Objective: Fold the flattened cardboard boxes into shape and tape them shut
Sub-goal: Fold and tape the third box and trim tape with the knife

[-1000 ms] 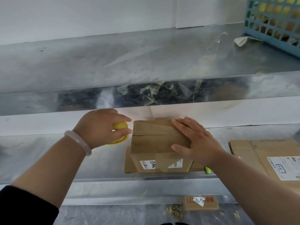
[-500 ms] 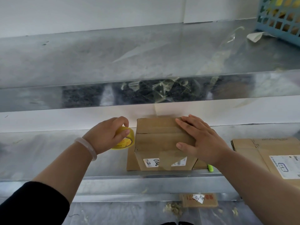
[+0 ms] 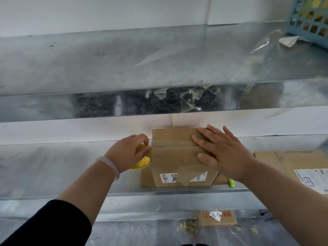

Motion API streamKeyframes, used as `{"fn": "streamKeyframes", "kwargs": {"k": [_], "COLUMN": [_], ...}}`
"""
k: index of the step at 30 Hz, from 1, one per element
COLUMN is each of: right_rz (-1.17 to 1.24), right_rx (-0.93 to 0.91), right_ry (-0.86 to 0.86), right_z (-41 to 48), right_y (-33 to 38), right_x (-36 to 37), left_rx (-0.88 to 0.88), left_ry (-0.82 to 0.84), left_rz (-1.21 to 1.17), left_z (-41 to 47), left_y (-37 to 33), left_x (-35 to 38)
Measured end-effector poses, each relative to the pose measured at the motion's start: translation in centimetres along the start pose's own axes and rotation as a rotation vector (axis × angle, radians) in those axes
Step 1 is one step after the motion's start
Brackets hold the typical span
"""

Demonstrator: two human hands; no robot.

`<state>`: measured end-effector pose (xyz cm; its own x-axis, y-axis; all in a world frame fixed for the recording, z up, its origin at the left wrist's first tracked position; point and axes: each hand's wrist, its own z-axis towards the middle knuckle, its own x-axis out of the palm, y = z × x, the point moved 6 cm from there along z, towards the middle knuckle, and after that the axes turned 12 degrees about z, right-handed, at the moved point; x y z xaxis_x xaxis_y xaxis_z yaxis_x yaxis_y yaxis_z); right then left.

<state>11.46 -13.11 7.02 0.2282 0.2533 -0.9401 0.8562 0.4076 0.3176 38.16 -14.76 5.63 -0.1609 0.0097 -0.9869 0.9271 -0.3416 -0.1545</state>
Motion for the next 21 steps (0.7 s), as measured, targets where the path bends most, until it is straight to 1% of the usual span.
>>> {"fn": "streamKeyframes", "kwargs": {"k": [2, 5, 7, 10, 16, 21], "right_rz": [-0.071, -0.115, -0.107, -0.034, -0.04, -0.021], "right_rx": [-0.042, -0.044, -0.034, -0.07, -0.102, -0.049], "right_ry": [0.015, 0.001, 0.013, 0.037, 0.074, 0.077], "right_z": [0.1, 0.3, 0.4, 0.8, 2.3, 2.3], "right_y": [0.9, 2.5, 3.6, 5.4, 7.1, 7.6], "right_x": [0.0, -0.2, 0.3, 1.4, 1.9, 2.5], "left_rx": [-0.005, -0.002, 0.002, 0.008, 0.037, 0.037], "left_ry": [-0.006, -0.028, -0.042, -0.055, -0.076, -0.095], "left_rz": [-0.005, 0.016, 0.029, 0.057, 0.068, 0.068], "left_z": [0.0, 0.3, 0.4, 0.3, 0.6, 0.6], "left_y": [-0.2, -0.5, -0.6, -0.6, -0.9, -1.2], "left_x": [-0.2, -0.6, -0.6, -0.4, -0.5, -0.4]}}
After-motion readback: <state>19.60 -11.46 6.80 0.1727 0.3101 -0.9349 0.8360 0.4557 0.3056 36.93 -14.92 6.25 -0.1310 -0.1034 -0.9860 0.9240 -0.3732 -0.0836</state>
